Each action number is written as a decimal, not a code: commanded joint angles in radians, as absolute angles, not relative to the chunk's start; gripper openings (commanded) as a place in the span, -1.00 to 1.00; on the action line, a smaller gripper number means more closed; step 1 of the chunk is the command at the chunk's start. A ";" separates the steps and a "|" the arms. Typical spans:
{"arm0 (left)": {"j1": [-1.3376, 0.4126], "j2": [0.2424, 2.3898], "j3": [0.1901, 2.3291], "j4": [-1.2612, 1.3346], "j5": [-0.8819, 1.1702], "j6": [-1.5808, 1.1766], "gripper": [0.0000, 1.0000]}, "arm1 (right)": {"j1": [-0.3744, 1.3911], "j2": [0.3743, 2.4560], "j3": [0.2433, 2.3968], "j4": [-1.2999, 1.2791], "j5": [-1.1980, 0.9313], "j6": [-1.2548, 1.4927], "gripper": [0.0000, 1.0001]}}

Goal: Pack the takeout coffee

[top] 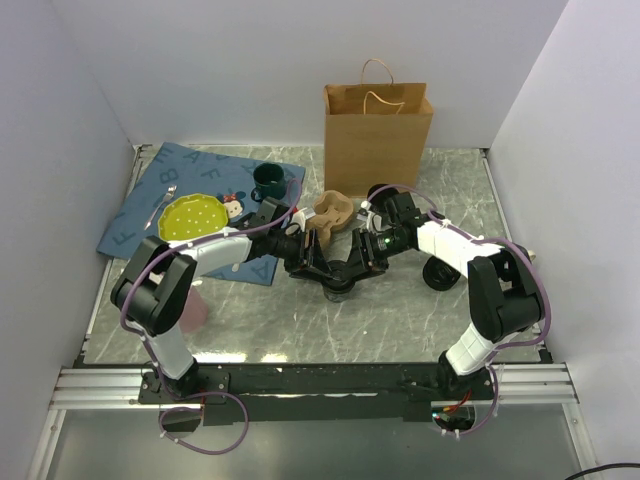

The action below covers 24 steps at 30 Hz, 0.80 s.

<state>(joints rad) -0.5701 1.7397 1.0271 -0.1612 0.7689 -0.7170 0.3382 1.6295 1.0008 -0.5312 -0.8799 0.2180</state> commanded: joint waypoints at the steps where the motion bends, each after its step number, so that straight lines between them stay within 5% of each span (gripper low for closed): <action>1: -0.580 1.796 1.028 -0.137 0.692 -0.681 0.13 | 0.359 1.667 1.015 -0.548 -0.752 0.170 -0.29; 10: -0.581 1.795 1.022 -0.169 0.635 -0.689 0.06 | 0.371 1.693 1.051 -0.564 -0.742 0.187 -0.28; 24: -0.581 1.816 0.980 -0.252 0.506 -0.692 0.01 | 0.318 1.576 1.088 -0.578 -0.776 0.307 0.28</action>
